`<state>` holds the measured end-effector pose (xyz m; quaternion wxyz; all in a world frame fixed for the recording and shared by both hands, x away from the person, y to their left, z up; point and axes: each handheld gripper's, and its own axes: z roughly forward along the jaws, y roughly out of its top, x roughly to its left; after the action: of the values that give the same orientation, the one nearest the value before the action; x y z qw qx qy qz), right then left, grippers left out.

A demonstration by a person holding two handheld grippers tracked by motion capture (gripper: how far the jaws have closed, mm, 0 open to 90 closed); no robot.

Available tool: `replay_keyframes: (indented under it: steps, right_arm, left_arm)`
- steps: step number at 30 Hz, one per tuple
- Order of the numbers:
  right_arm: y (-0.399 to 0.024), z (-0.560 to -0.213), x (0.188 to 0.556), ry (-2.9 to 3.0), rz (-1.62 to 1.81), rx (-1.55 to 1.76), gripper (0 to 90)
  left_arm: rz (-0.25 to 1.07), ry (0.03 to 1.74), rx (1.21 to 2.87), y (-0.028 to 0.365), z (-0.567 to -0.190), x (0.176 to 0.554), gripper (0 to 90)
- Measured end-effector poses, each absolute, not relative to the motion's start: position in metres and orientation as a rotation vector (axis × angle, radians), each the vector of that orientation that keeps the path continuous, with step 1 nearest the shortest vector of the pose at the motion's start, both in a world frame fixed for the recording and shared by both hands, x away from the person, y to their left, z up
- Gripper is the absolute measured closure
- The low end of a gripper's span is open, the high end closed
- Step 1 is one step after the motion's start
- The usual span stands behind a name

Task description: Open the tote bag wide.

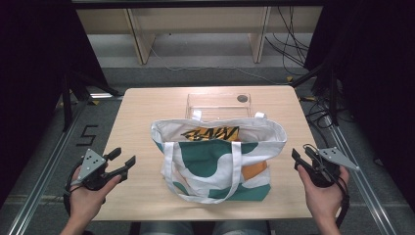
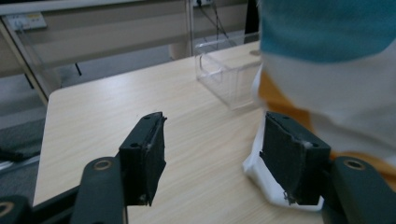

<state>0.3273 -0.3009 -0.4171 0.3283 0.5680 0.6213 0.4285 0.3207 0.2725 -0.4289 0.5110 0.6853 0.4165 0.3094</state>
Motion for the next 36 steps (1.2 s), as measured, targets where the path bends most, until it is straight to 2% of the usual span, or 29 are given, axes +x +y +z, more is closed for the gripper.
replay_keyframes:
  steps: [5,6,9,13,15,16,19,22,31,36]
  right_arm:
    - [-0.302,-0.415,0.328,1.628,1.129,1.457,51.9]
    - [-0.301,-0.415,0.327,1.619,1.137,1.468,51.8]
    - [-0.299,-0.415,0.328,1.636,1.128,1.483,51.8]
    - [-0.299,-0.416,0.330,1.624,1.125,1.461,51.7]
    - [-0.300,-0.416,0.330,1.642,1.113,1.450,51.6]
    - [-0.299,-0.416,0.329,1.637,1.122,1.472,51.3]
    - [-0.302,-0.418,0.331,1.654,1.130,1.443,51.2]
    - [-0.302,-0.418,0.330,1.658,1.123,1.459,51.2]
    - [-0.303,-0.420,0.332,1.660,1.121,1.462,51.1]
    - [-0.302,-0.422,0.333,1.670,1.117,1.460,50.9]
  left_arm:
    - [0.677,0.922,1.634,0.258,-0.411,0.315,48.3]
    - [0.648,0.895,1.624,0.253,-0.406,0.314,52.5]
    - [0.637,0.826,1.628,0.239,-0.394,0.312,54.3]
    - [0.638,0.744,1.646,0.222,-0.375,0.314,54.6]
    - [0.647,0.697,1.678,0.210,-0.364,0.318,52.1]
    - [0.638,0.672,1.686,0.202,-0.360,0.321,47.0]
    - [0.626,0.550,1.758,0.170,-0.345,0.331,46.2]
    - [0.629,0.508,1.784,0.155,-0.340,0.336,46.9]
    - [0.513,0.328,1.922,0.101,-0.327,0.359,49.8]
    - [0.477,0.310,1.988,0.088,-0.329,0.371,51.9]
